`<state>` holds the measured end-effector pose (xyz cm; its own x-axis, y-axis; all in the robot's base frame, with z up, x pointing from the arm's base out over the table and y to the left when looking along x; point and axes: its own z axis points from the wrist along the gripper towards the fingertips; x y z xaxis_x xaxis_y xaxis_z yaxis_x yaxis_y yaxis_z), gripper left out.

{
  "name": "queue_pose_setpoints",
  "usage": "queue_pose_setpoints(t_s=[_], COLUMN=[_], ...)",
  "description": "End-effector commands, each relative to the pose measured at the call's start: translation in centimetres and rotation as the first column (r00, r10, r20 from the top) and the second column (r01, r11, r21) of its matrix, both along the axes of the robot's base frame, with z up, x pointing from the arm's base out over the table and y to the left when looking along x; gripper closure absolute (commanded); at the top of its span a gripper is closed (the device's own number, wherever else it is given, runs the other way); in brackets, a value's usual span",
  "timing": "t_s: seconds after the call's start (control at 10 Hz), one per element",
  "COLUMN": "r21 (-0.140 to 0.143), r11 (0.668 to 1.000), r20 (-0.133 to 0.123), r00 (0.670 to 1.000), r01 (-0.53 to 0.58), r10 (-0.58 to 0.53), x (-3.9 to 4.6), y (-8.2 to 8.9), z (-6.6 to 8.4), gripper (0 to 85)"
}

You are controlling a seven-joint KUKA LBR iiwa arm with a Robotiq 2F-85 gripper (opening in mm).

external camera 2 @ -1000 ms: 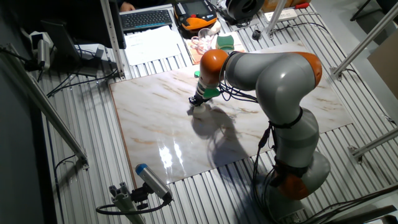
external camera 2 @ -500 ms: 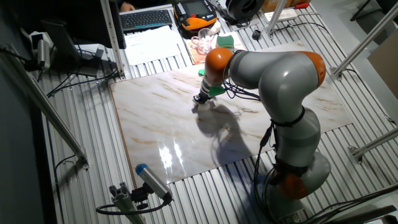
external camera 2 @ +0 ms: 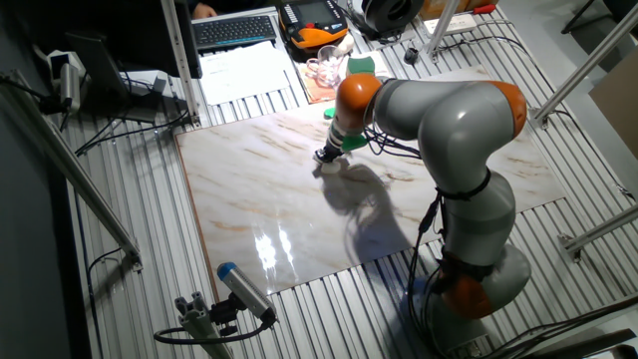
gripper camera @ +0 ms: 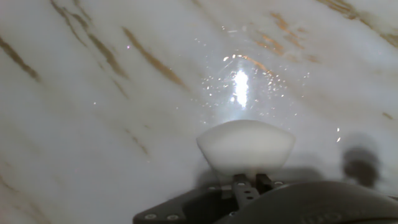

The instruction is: Clean the tabletop with a sponge

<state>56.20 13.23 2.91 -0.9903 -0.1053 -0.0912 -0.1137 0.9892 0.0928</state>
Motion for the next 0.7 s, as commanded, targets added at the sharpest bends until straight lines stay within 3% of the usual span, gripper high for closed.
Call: queue_pose_setpoints(t_s=[0.0,0.4,0.6], r21=[0.003,-0.002,-0.029], r11=[1.000,1.000,1.000], r20=[-0.002,-0.007,-0.010], r00=[1.000,1.000,1.000], r01=[-0.002,-0.016,0.003], r10=[0.002,0.016,-0.004], x=[0.15,0.75,0.86], y=[-0.3,-1.8,-2.2], z=[0.1,0.7,0.5], gripper=[85.0,85.0,85.0])
